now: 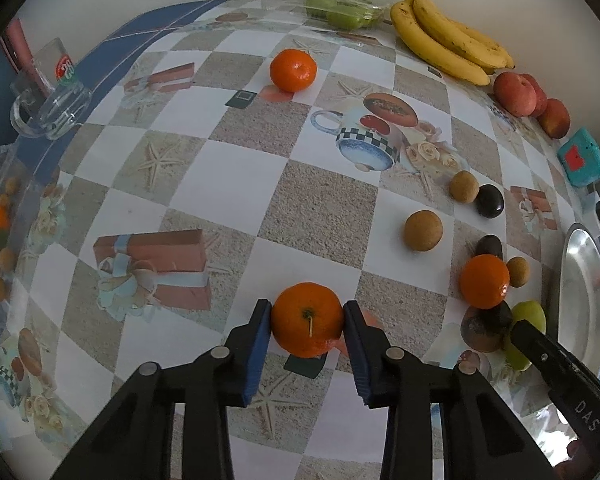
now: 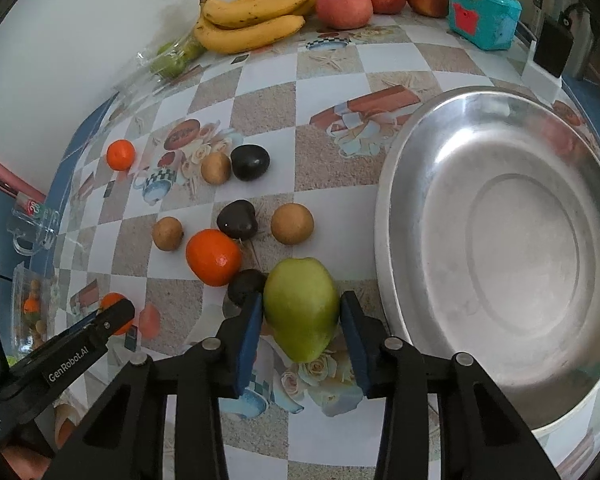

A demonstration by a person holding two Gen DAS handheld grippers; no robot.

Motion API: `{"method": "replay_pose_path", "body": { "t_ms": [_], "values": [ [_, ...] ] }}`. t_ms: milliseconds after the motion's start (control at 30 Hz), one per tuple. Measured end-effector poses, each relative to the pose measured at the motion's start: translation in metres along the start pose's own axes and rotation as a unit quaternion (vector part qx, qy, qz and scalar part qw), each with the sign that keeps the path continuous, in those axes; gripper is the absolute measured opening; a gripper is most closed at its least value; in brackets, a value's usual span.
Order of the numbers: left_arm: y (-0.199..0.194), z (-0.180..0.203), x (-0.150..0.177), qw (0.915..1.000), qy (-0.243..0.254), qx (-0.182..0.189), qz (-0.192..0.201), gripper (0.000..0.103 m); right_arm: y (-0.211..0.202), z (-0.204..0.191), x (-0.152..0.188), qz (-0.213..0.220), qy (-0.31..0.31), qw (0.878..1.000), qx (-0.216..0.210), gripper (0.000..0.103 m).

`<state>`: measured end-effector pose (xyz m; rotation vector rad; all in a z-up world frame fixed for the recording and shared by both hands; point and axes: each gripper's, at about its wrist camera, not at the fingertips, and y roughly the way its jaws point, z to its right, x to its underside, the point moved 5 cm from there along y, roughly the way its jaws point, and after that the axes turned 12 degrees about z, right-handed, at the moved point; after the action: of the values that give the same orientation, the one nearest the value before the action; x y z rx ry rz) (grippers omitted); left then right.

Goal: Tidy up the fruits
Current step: 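Carry the tangerine over the steel bowl with the left tool while the right tool carries the pear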

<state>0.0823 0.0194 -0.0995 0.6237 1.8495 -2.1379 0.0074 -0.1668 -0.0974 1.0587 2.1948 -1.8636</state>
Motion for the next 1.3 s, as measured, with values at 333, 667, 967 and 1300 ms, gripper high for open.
{"method": "replay_pose_path", "body": {
  "t_ms": [333,667,967,1300],
  "values": [
    [-0.019,-0.003,-0.009,0.9996,-0.011,0.006,0.024,0.038,-0.019,-0.006,-0.007,0.015,0.017,0.999,-0.034,0.041],
    [-0.052,0.012,-0.051,0.9977,-0.003,-0.001,0.068,0.038,-0.03,-0.015,-0.034,0.04,0.008,0.999,-0.033,0.041],
    [-0.055,0.05,-0.081,0.9966,0.002,0.013,0.082,0.038,-0.043,-0.006,-0.06,0.067,0.005,0.998,-0.023,0.041],
    [-0.056,0.103,-0.08,0.9942,0.03,0.052,0.089,0.038,-0.052,0.043,-0.066,0.076,0.035,0.996,0.022,0.041]
  ]
}}
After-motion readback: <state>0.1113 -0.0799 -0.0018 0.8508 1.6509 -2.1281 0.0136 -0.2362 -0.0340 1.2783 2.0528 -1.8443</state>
